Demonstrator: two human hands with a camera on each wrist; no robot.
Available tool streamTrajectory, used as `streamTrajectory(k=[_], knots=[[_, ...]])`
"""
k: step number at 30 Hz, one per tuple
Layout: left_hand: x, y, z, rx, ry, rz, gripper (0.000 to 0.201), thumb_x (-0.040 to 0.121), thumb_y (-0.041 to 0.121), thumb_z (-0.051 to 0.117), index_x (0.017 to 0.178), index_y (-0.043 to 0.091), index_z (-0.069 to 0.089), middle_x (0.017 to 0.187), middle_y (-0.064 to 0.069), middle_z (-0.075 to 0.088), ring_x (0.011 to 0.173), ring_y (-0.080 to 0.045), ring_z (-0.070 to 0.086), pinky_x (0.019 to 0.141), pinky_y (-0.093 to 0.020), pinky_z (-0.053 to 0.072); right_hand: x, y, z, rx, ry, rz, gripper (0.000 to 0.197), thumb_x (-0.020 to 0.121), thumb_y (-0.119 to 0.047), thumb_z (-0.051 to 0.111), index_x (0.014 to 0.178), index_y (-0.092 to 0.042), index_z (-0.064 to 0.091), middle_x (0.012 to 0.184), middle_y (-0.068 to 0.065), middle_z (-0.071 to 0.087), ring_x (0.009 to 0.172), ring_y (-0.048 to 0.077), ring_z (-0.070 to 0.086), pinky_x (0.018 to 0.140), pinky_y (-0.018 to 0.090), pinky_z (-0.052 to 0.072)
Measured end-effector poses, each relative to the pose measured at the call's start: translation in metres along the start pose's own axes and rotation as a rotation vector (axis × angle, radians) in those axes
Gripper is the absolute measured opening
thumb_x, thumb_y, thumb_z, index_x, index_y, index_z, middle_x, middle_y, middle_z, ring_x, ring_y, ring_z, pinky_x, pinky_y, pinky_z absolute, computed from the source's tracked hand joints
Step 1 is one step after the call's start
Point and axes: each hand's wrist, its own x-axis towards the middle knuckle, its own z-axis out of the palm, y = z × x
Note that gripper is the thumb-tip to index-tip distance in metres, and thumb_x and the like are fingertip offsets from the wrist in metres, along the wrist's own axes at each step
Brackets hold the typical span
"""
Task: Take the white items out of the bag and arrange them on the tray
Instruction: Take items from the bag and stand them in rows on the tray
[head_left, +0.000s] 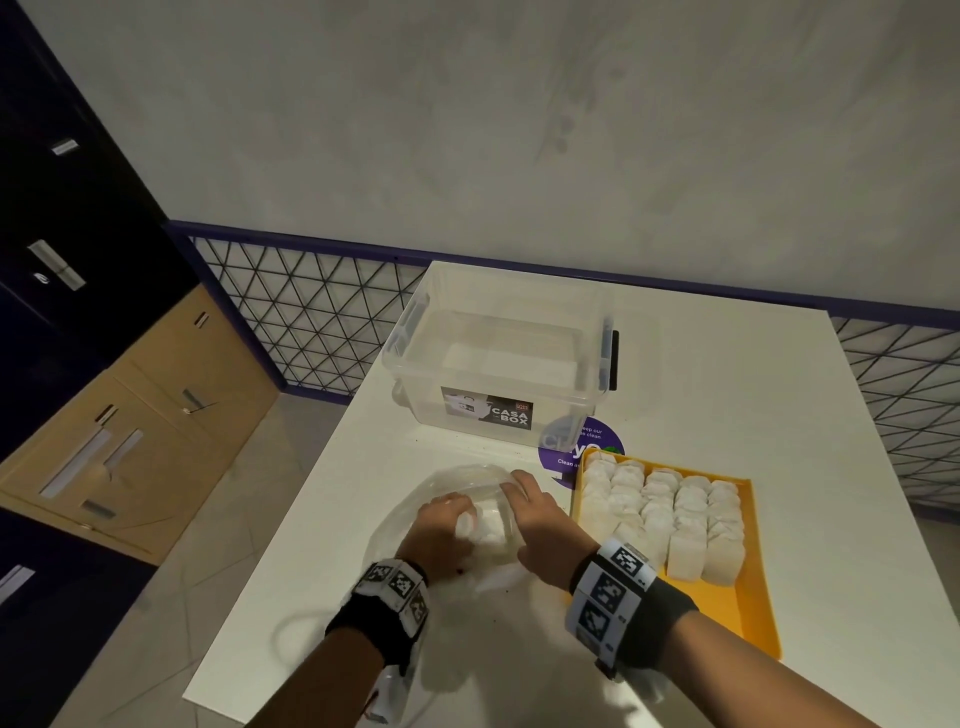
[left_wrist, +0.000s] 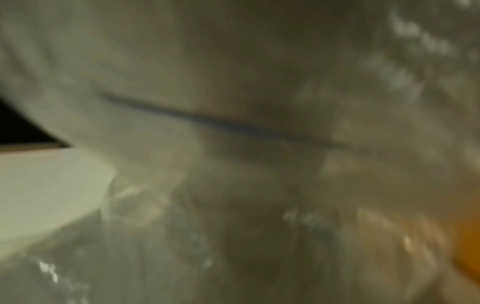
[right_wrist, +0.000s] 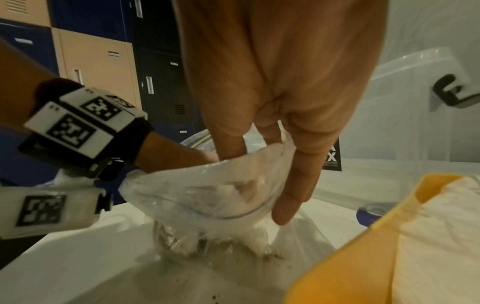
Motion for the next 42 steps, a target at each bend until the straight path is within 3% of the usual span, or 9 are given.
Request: streamTrajectory(k=[2,4,10,16,20,26,31,35,42], knots=[[-0.006,0.007,-0.011,-0.397,0.001,-0.196,0.026,0.057,0.009,0.059,0.083,0.009,0.063,0.079,0.0,0.06,0.077,-0.018,0.055,0.066,-0.02,0.045,-0.002,0.0,0.0,-0.013,-0.022,0.009,0.069,0.081,0.0,0.051,0.143,-0.002,0.021,0.149,0.016,0.021,0.115,0.036,0.048,0.101,0.037,0.039],[-0.012,0.012,-0.018,-0.611,0.04,-0.248,0.021,0.055,0.009,0.056,0.075,0.011,0.062,0.065,0.003,0.057,0.063,-0.016,0.052,0.053,-0.017,0.042,-0.002,0.001,-0.001,0.007,-0.05,0.023,0.07,0.081,-0.004,0.055,0.142,-0.002,0.022,0.148,0.015,0.021,0.116,0.036,0.048,0.1,0.037,0.04],[-0.026,0.018,-0.027,-0.846,-0.051,-0.369,0.045,0.056,0.008,0.048,0.099,0.005,0.063,0.054,-0.001,0.04,0.042,-0.01,0.031,0.042,-0.019,0.022,0.0,-0.001,-0.01,0.183,-0.143,0.104,0.067,0.081,-0.005,0.059,0.14,-0.006,0.028,0.145,0.013,0.022,0.121,0.035,0.044,0.101,0.037,0.039],[-0.028,0.028,-0.026,-1.023,-0.106,-0.426,0.052,0.053,0.011,0.056,0.103,0.018,0.07,0.09,-0.014,0.064,0.073,-0.02,0.054,0.06,-0.023,0.041,-0.004,-0.008,-0.007,0.213,-0.125,0.107,0.041,0.091,-0.021,0.046,0.131,-0.011,0.043,0.142,0.012,0.027,0.117,0.034,0.045,0.1,0.034,0.038],[-0.028,0.036,-0.021,-1.172,-0.177,-0.38,0.04,0.082,0.012,0.061,0.12,0.003,0.056,0.085,-0.017,0.065,0.069,-0.022,0.062,0.057,-0.025,0.048,-0.003,-0.009,-0.006,0.191,-0.069,0.112,0.035,0.094,-0.024,0.04,0.125,-0.012,0.051,0.138,0.01,0.032,0.112,0.033,0.046,0.095,0.039,0.041],[-0.033,0.029,-0.027,-1.006,-0.22,-0.336,0.05,0.068,0.013,0.075,0.116,0.009,0.058,0.078,-0.016,0.061,0.057,-0.019,0.053,0.048,-0.024,0.04,-0.005,-0.003,-0.012,0.214,-0.089,0.134,0.037,0.086,-0.028,0.054,0.121,-0.016,0.053,0.135,0.007,0.035,0.116,0.028,0.044,0.096,0.037,0.041],[-0.032,0.026,-0.049,-1.024,-0.211,-0.327,0.052,0.052,0.012,0.082,0.099,0.01,0.06,0.099,-0.016,0.063,0.089,-0.027,0.063,0.077,-0.033,0.051,-0.01,0.003,-0.018,0.221,-0.121,0.171,0.043,0.089,-0.026,0.051,0.131,-0.022,0.047,0.139,0.009,0.033,0.123,0.029,0.042,0.103,0.034,0.035],[-0.032,0.029,-0.066,-1.133,-0.237,-0.292,0.047,0.055,0.008,0.082,0.097,0.012,0.061,0.105,-0.018,0.066,0.097,-0.032,0.062,0.086,-0.038,0.051,-0.014,0.0,-0.018,0.228,-0.164,0.173,0.043,0.09,-0.025,0.046,0.133,-0.024,0.044,0.141,0.01,0.032,0.122,0.031,0.042,0.105,0.037,0.035],[-0.028,0.043,-0.076,-1.373,-0.147,-0.255,0.043,0.068,0.003,0.069,0.111,0.01,0.065,0.109,-0.018,0.066,0.092,-0.027,0.068,0.076,-0.037,0.058,-0.019,-0.006,-0.027,0.201,-0.143,0.17,0.039,0.092,-0.026,0.044,0.13,-0.03,0.049,0.15,0.004,0.021,0.135,0.028,0.023,0.111,0.038,0.022]])
